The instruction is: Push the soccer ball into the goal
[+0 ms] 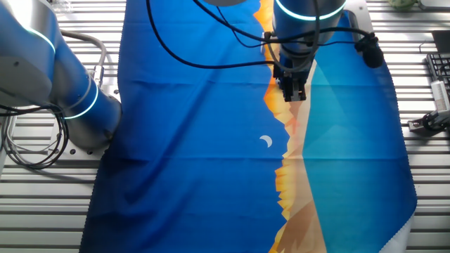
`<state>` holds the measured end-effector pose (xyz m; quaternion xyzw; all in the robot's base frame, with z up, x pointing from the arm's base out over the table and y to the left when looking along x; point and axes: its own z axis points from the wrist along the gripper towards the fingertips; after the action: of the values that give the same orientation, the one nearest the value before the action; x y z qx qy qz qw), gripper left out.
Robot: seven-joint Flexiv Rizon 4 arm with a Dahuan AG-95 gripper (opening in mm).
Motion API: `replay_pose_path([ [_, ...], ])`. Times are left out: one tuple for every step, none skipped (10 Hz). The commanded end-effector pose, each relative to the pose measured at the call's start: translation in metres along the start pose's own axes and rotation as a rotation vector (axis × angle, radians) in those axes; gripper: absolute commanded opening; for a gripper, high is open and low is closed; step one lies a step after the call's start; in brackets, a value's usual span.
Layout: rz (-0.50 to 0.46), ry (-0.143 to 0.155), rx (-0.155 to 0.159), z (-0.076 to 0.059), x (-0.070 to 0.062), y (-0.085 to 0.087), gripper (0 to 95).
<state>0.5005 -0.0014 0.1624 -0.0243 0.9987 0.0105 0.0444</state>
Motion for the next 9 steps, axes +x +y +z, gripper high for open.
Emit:
replay_pose_path([
  [0.000,-0.005,0.005,0.005,0.001,-0.001,0.0],
  [-0.001,-0.007,0.006,0.007,0.002,-0.001,0.0],
  [0.001,-0.005,0.007,0.010,0.002,-0.001,0.0],
  [0.002,-0.005,0.011,0.013,0.002,0.000,0.0],
  [0.002,-0.006,0.014,0.017,0.002,0.000,0.0],
  [0.001,-0.009,0.015,0.018,0.002,0.000,0.0],
  [-0.001,-0.013,0.016,0.023,0.004,-0.001,0.0],
  [-0.001,-0.013,0.017,0.025,0.004,0.000,0.0],
  [0.000,-0.015,0.017,0.027,0.004,0.000,0.0],
])
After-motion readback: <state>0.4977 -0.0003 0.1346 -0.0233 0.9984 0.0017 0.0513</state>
